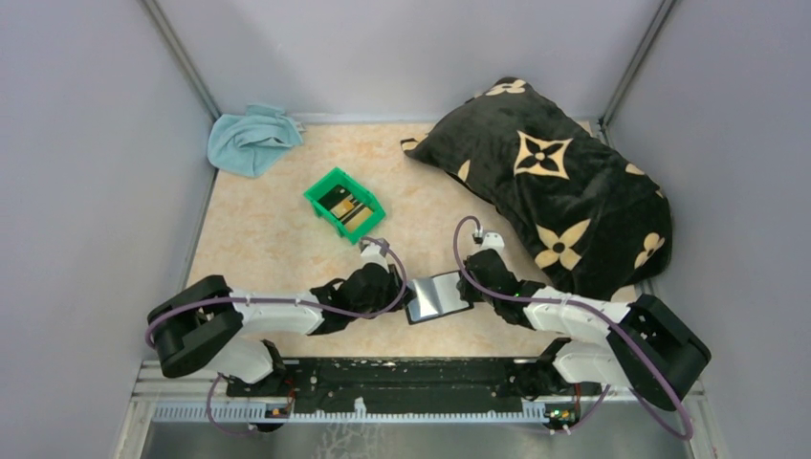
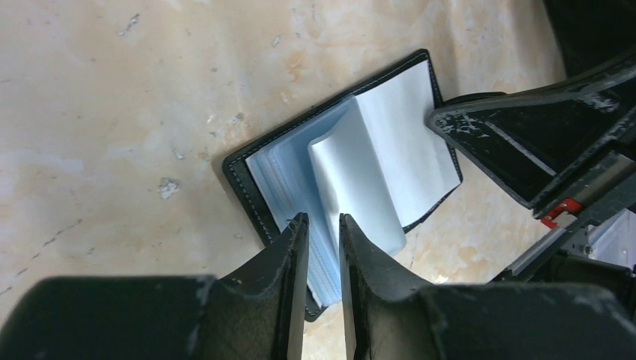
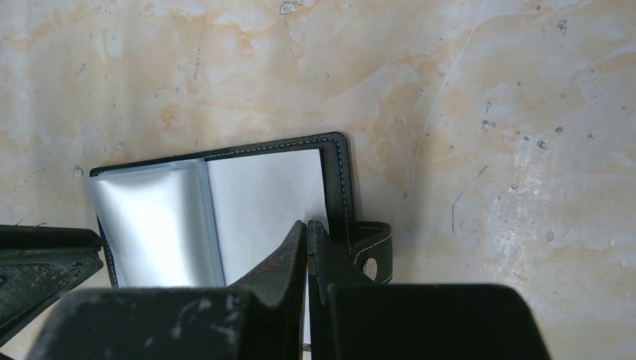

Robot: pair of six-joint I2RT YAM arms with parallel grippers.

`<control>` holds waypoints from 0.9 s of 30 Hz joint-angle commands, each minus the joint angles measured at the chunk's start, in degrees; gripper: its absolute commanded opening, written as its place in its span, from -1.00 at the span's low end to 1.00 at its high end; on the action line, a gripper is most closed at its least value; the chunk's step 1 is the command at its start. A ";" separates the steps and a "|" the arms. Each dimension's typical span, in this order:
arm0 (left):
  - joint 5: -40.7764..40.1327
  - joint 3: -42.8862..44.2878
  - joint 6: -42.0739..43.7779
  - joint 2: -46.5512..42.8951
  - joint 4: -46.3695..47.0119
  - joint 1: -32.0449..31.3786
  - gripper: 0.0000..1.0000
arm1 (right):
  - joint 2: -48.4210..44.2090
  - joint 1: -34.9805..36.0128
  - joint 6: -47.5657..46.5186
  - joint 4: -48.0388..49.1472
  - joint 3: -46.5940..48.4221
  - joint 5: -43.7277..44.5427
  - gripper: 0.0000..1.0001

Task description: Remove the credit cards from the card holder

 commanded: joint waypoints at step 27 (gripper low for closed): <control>8.16 9.50 -0.77 10.88 11.03 -0.44 -0.40 | -0.24 -0.20 2.76 -0.02 -5.17 -1.87 -1.00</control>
